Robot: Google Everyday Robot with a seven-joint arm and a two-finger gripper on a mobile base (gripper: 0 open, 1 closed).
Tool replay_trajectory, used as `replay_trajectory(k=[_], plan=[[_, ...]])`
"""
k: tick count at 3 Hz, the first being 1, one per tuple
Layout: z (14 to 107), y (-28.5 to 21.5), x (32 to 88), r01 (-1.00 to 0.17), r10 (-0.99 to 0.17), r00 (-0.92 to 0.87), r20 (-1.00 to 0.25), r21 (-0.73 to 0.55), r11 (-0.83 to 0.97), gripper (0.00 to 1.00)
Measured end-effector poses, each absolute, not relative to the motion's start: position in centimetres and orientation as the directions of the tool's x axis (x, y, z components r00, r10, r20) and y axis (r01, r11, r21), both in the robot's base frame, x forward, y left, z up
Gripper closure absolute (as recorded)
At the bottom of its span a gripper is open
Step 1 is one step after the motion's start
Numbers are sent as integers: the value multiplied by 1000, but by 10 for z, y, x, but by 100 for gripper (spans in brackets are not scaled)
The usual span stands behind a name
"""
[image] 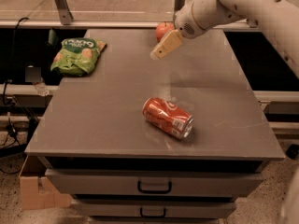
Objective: Move apple near coke can
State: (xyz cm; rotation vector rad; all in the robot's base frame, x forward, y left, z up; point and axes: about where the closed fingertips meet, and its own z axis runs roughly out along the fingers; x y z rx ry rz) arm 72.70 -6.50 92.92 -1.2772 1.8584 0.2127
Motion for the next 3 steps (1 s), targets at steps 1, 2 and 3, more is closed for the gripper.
replay_trajectory(k=[1,2,3], plan=[[919,-47,776,-800,-613,-144,-776,-273,534,0],[907,-45,822,-744,-534,-192,-823,-233,627,0],[895,-56,864,-673,-449,-249,-858,-180,717,0]])
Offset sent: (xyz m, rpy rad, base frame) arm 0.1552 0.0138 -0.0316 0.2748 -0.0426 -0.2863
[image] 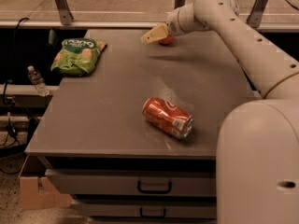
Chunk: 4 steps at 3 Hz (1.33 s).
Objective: Move apple near coke can
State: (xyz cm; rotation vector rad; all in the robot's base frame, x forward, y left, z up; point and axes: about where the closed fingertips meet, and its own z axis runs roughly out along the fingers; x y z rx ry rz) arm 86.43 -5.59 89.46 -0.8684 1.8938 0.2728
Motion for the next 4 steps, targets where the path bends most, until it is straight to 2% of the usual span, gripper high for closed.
replay_trajectory(k=[1,2,4], plan=[[881,-67,892,-622,-389,-306,-869,-127,773,0],[866,-80,907,-587,-363,-361,-859,-93,804,18],[871,-86,893,-606,-354,-364,-861,-70,793,65]])
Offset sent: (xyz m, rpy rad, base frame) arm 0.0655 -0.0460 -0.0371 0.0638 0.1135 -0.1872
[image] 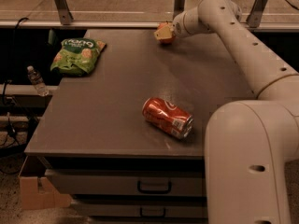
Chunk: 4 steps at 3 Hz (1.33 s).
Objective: Move apple near coke can
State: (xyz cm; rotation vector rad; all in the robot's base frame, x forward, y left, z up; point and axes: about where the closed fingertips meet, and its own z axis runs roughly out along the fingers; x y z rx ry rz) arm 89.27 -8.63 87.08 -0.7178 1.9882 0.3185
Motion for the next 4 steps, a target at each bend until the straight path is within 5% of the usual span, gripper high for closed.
replay_trajectory(k=[2,4], plan=[[926,-82,804,-726,-383,-243,-891,-95,681,100],[921,-77,686,-893,-462,-123,-878,-105,437,100]])
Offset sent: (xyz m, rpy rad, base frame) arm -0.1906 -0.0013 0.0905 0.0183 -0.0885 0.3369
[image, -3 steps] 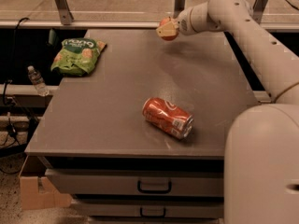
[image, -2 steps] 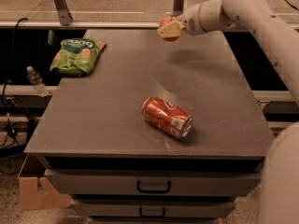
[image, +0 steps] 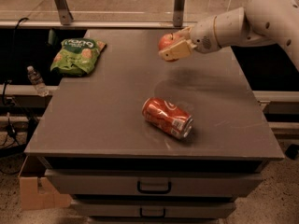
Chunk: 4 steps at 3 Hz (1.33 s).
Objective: Move apple near coke can
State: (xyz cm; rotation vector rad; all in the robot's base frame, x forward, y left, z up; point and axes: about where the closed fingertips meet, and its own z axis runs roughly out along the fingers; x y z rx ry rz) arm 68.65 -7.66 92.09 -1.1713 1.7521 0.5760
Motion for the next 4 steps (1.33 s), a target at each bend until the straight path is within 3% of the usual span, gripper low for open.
replay_trajectory(k=[2,4], plan=[[891,-113,636,-965,-525,-26,-851,-117,236,100],[865,-118,587,-998,-503,66,-862,-65,-19,100]])
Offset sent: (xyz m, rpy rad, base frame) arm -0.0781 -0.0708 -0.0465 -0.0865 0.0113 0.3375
